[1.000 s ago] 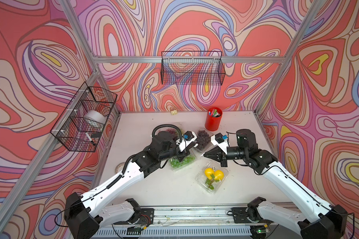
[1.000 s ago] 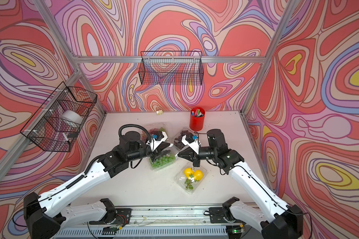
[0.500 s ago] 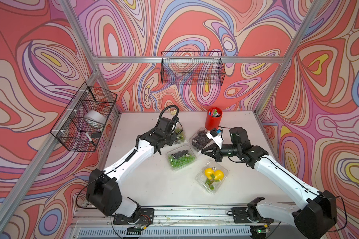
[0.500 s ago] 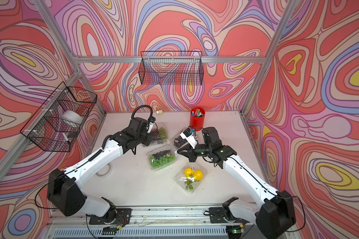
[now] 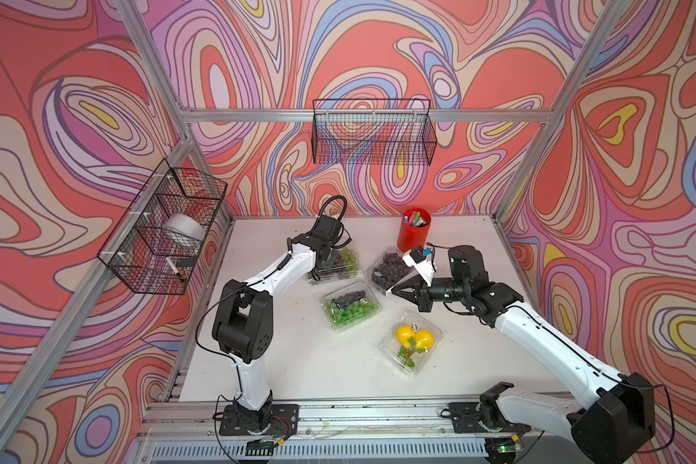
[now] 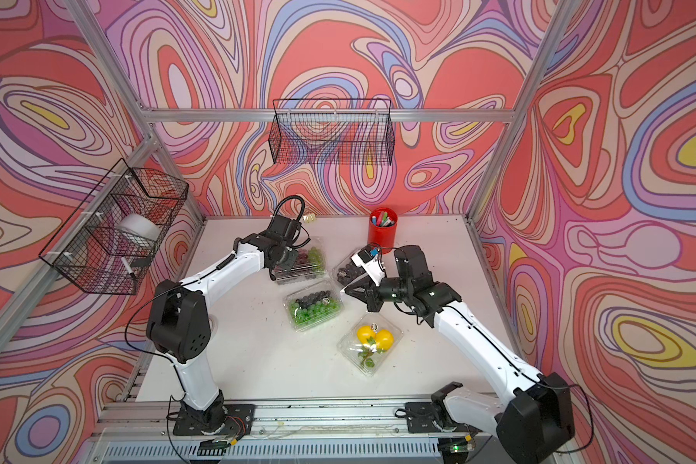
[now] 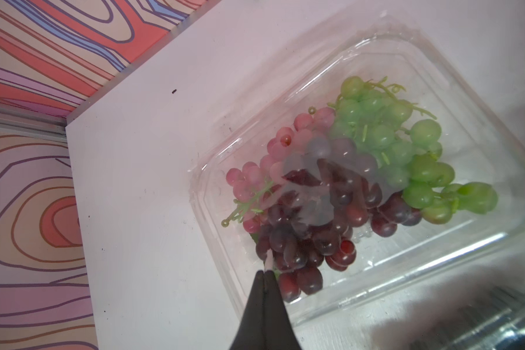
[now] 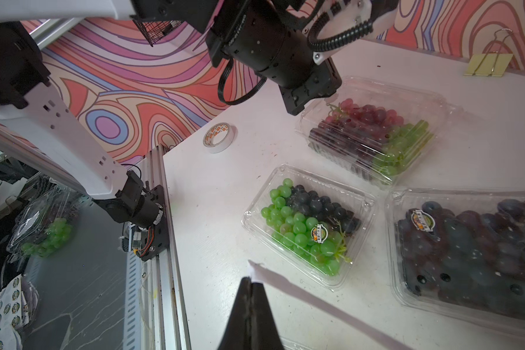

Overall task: Label fruit boxes
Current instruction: Stick the label on the fruit box.

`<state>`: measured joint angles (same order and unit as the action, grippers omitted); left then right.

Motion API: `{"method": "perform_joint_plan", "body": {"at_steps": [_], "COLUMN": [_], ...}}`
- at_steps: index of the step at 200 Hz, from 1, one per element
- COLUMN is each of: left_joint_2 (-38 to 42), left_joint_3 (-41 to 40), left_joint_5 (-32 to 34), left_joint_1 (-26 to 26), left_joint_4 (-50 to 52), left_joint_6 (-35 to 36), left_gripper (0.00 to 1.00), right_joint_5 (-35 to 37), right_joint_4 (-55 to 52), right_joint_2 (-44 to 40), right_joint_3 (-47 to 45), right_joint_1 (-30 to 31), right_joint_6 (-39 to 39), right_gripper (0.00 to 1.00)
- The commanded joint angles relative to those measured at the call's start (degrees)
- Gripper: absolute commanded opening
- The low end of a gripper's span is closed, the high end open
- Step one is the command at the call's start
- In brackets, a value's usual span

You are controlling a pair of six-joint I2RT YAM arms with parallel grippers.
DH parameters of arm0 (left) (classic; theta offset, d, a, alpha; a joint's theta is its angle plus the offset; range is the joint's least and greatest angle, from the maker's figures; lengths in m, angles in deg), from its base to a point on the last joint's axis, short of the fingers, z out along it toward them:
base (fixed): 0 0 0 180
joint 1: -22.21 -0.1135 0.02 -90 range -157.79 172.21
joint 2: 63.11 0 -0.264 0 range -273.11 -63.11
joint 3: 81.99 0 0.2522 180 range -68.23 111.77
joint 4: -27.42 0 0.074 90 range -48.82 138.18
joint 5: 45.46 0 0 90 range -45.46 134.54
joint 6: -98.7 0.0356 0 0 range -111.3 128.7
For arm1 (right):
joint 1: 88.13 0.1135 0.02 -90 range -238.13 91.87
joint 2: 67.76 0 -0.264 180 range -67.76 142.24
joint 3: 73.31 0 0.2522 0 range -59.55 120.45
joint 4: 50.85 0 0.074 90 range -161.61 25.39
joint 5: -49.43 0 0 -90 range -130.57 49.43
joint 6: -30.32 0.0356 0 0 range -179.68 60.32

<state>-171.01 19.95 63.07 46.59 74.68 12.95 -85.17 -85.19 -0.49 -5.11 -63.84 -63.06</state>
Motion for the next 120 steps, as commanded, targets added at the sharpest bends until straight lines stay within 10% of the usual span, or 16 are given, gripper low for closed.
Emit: {"method": "perform_joint_plan", "body": {"at_steps": [1, 120], "left_joint_2": [-2.69, -9.09], "left_joint_3": [3.42, 7.64], "left_joint_5": [0.67, -8.96], "left_joint_1": [0.05, 0.01], "left_joint_4": [2.40, 5.39], "left_joint_6": [-0.82, -6.11], "left_gripper": [0.00, 0.03], "right_joint_5": [0.91, 0.54], "right_joint_4": [-0.46, -1.52], "right_joint_2": [-0.96, 0.06], "right_joint_3": [0.21, 0.58], "right_joint_1": [-0.42, -2.24], "right_joint_6": [-0.30, -1.02], "right_gripper": [0.00, 0.00]}}
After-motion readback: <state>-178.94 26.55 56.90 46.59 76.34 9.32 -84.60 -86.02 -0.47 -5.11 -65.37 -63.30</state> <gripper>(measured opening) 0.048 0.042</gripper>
